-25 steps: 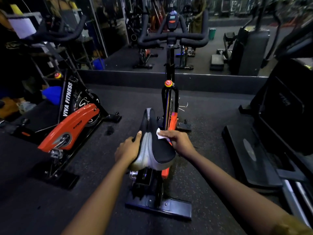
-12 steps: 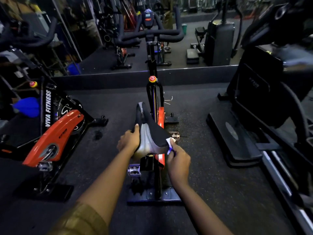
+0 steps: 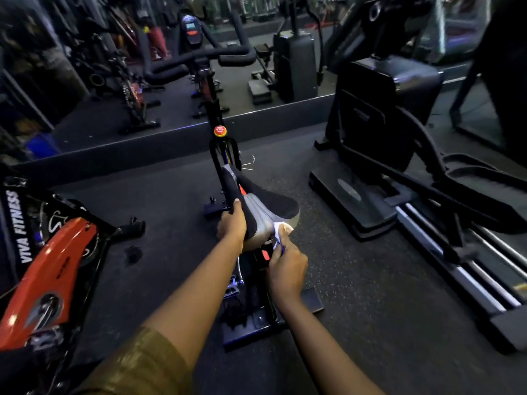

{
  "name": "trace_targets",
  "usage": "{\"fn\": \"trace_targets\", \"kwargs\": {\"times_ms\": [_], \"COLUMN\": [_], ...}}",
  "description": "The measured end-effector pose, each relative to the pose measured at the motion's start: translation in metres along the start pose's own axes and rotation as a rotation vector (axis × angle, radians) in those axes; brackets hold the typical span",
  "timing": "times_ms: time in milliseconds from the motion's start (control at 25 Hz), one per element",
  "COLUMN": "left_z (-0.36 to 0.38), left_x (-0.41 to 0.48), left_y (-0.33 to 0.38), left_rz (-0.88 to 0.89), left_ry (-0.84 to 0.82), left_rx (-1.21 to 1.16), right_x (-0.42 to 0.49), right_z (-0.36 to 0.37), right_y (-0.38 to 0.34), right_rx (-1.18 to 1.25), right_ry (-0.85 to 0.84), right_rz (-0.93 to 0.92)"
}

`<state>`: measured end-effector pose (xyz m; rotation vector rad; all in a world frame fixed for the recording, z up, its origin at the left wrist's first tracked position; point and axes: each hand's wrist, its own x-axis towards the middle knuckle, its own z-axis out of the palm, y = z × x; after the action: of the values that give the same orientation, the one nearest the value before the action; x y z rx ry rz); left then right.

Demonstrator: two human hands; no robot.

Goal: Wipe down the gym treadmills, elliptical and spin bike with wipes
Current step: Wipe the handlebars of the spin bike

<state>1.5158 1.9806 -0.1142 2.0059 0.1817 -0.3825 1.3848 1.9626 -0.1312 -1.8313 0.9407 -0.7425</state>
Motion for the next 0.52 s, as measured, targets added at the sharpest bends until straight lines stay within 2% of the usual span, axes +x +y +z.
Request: {"fn": "trace_targets", "kwargs": {"times_ms": [120,280,440,520], "left_z": [-0.006,-0.012,-0.011,-0.008], "left_x": [0.001,0.008,0.009,0.01], "left_y": [-0.002,-0.009,-0.004,0.0], "left_rz": [-0.049,-0.092,0.015,0.095], "left_ry": [-0.132,-0.252,-0.213,-0.155], "left_rx": [-0.189,-0.288,-0.197,-0.118], "right_x": [-0.017,-0.024,-0.003,0.029], "right_z": [0.018,0.019,-0.011,-0.016], "right_y": [-0.013,-0.019,-0.032,-0.047], "right_rx": [0.036,0.068,0.35,0.376], "right_ry": [0.027,0.072,0.027,-0.055], "right_rz": [0.024,0.074,0.027,-0.055]}}
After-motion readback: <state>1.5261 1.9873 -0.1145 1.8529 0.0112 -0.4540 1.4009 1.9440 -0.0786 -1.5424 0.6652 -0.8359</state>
